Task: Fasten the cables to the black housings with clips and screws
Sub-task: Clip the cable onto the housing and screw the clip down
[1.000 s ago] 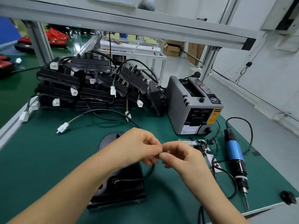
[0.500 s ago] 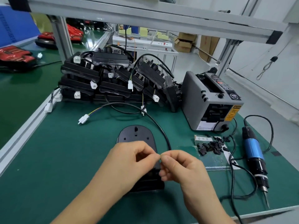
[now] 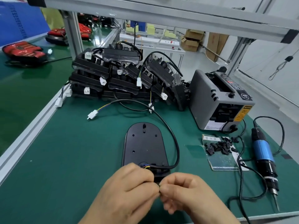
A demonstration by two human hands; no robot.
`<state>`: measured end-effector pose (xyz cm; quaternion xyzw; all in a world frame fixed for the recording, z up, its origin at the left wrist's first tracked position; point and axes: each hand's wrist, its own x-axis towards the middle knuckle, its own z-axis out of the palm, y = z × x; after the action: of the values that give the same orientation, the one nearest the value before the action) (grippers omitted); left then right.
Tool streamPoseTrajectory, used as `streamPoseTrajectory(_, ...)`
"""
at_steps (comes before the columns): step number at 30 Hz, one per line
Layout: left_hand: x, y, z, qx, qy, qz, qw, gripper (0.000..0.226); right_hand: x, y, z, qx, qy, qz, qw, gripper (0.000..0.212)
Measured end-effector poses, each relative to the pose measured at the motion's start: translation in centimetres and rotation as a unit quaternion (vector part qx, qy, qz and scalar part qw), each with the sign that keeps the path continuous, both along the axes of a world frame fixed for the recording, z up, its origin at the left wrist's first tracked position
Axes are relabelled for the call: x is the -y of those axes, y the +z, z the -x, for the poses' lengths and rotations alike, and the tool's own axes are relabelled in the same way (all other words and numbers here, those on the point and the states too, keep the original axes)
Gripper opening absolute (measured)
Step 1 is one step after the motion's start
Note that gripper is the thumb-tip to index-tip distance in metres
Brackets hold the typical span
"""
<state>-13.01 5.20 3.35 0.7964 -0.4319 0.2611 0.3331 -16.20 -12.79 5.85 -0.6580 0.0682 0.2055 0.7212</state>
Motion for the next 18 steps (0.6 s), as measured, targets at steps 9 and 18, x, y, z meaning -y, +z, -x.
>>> streamPoseTrajectory(9,0.7,0.1,-1.5,-0.212,0.146,0.024,0.966,0.022,-1.5,-2.0,-0.6,0.140,-0.202,0.168,0.955,0.019)
streamPoseTrajectory(18,1.9,-0.2,-1.2,-0.225,0.163,0.023,0.960,0.010,-2.1,-3.0,-0.8,0.246,-0.220,0.376,0.866,0.023)
